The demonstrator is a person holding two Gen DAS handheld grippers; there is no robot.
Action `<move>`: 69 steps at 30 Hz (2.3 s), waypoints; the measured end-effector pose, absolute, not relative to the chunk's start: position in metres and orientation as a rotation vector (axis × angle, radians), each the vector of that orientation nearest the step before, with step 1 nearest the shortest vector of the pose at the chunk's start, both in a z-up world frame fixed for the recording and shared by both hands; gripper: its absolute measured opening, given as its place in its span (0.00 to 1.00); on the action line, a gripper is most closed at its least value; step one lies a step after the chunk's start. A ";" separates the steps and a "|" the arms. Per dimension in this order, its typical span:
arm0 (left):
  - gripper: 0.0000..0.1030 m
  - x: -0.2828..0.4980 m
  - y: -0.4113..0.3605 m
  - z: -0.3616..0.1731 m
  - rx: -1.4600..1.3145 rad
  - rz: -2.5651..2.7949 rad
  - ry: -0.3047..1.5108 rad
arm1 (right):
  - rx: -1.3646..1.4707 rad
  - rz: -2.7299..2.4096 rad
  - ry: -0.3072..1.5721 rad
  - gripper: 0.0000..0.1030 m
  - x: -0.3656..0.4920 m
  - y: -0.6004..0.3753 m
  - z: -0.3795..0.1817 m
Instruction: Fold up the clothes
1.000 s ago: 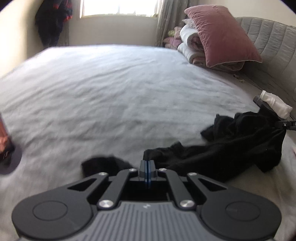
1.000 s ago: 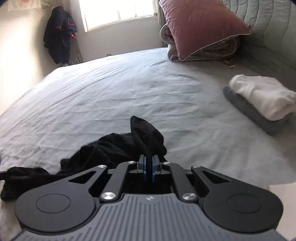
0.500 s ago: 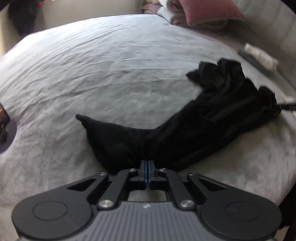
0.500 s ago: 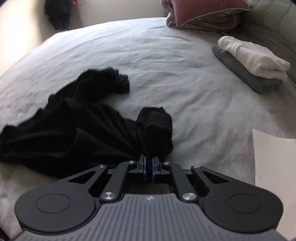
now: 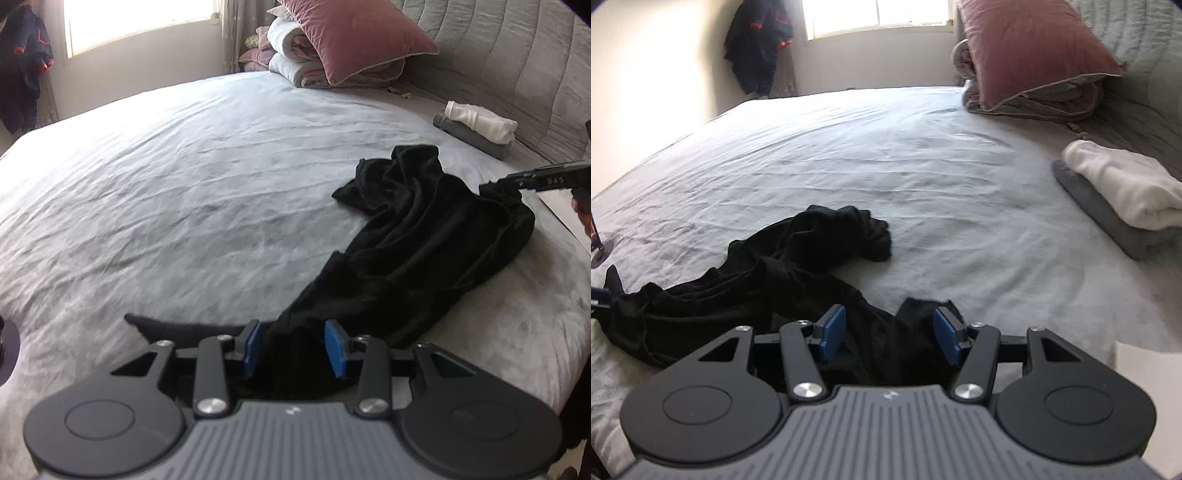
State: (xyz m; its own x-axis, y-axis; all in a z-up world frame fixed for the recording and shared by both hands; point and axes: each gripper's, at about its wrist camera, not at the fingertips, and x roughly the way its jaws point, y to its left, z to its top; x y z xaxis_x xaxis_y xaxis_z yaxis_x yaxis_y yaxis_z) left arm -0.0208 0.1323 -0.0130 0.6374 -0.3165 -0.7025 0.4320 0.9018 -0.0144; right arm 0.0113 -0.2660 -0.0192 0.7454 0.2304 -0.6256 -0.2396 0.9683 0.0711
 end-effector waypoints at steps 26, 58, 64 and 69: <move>0.09 0.000 0.121 -0.030 0.105 -0.465 0.815 | -0.380 0.442 0.731 0.10 0.041 -0.194 -0.057; 0.10 -0.019 0.118 -0.036 0.146 -0.457 0.836 | -0.324 0.337 0.702 0.39 0.034 -0.208 -0.059; 0.05 -0.023 0.111 -0.033 0.121 -0.394 0.810 | -0.301 0.366 0.698 0.10 0.031 -0.200 -0.063; 0.04 -0.030 0.114 -0.019 0.119 -0.353 0.723 | -0.416 0.265 0.568 0.07 0.007 -0.186 -0.052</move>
State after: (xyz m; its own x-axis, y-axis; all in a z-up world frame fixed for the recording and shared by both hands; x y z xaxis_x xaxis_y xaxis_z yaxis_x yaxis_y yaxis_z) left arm -0.0302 0.1145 -0.0191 0.6940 -0.2742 -0.6657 0.3557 0.9345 -0.0140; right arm 0.0066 -0.1861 -0.0518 0.8125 0.1278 -0.5688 -0.3534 0.8839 -0.3064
